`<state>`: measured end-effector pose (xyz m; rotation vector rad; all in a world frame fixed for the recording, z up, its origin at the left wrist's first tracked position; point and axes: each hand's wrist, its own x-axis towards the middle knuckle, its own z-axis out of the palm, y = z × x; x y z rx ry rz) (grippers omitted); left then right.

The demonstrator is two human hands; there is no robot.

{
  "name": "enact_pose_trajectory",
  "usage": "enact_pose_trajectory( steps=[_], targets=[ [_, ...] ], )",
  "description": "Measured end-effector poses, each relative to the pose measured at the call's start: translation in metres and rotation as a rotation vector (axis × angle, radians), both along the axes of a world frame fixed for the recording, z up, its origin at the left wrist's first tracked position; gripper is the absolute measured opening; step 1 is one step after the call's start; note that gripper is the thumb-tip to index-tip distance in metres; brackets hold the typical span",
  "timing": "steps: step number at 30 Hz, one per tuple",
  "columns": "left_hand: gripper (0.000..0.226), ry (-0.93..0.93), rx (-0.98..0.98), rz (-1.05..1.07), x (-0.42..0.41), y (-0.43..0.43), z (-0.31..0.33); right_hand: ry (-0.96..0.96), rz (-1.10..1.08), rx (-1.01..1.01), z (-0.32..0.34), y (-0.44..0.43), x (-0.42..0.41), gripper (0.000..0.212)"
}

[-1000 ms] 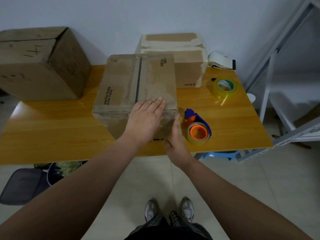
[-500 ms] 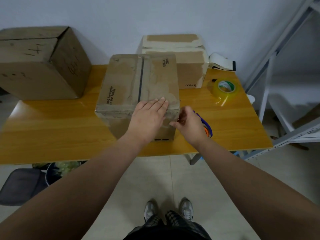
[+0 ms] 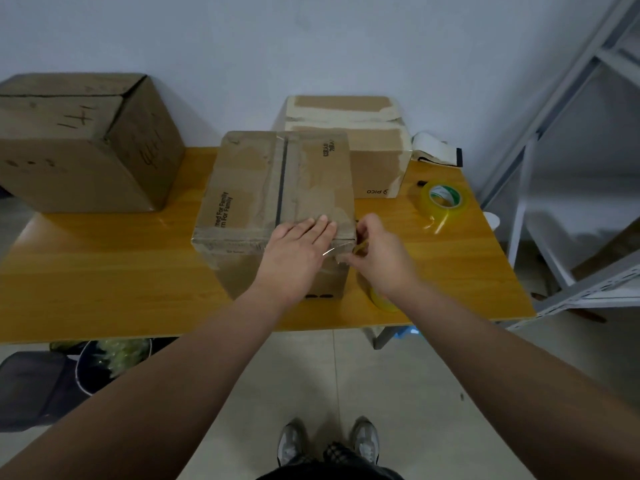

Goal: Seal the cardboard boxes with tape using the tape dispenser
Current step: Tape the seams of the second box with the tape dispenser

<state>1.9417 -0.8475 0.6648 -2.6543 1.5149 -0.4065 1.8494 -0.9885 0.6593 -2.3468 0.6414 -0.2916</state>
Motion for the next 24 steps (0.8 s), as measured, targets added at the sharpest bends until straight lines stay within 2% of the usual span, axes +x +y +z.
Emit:
enact_pose_trajectory(
  steps=[2, 5, 7, 9, 13, 14, 16, 17, 19, 22, 24],
  targets=[
    [0.055, -0.014, 0.001, 0.004, 0.000, 0.000, -0.001, -0.015, 0.021, -0.029, -0.005, 0.005, -0.001, 0.052],
    [0.054, -0.013, 0.002, 0.000, 0.002, 0.000, 0.001, -0.154, 0.043, 0.060, 0.004, 0.003, -0.001, 0.064],
    [0.049, -0.005, -0.001, -0.015, 0.003, 0.001, 0.003, -0.223, 0.081, -0.037, 0.011, 0.004, -0.004, 0.048],
    [0.047, 0.001, -0.011, -0.020, 0.001, 0.001, 0.003, -0.257, 0.121, -0.228, 0.012, 0.008, -0.008, 0.027],
    [0.049, -0.002, 0.002, -0.012, -0.001, -0.001, 0.002, -0.342, 0.170, -0.372, 0.014, 0.016, -0.007, 0.026],
    [0.050, 0.005, 0.013, -0.009, -0.002, -0.002, 0.001, -0.329, 0.181, -0.494, 0.013, 0.017, -0.006, 0.029],
    [0.054, 0.018, 0.038, 0.032, -0.011, -0.004, -0.002, -0.105, 0.234, -0.702, 0.008, 0.024, -0.008, 0.040],
    [0.057, 0.015, 0.049, 0.058, -0.017, -0.005, -0.003, 0.017, 0.236, -0.728, 0.004, 0.030, -0.010, 0.047],
    [0.058, -0.007, 0.026, 0.070, -0.025, -0.005, -0.005, 0.139, 0.173, -0.764, -0.003, 0.038, -0.016, 0.058],
    [0.058, -0.012, -0.070, -0.037, -0.019, 0.001, -0.006, 0.076, 0.096, -0.828, -0.012, 0.036, -0.023, 0.065],
    [0.063, -0.005, -0.043, -0.096, -0.009, 0.013, -0.005, 0.064, 0.055, -0.849, -0.018, 0.033, -0.026, 0.072]
  ],
)
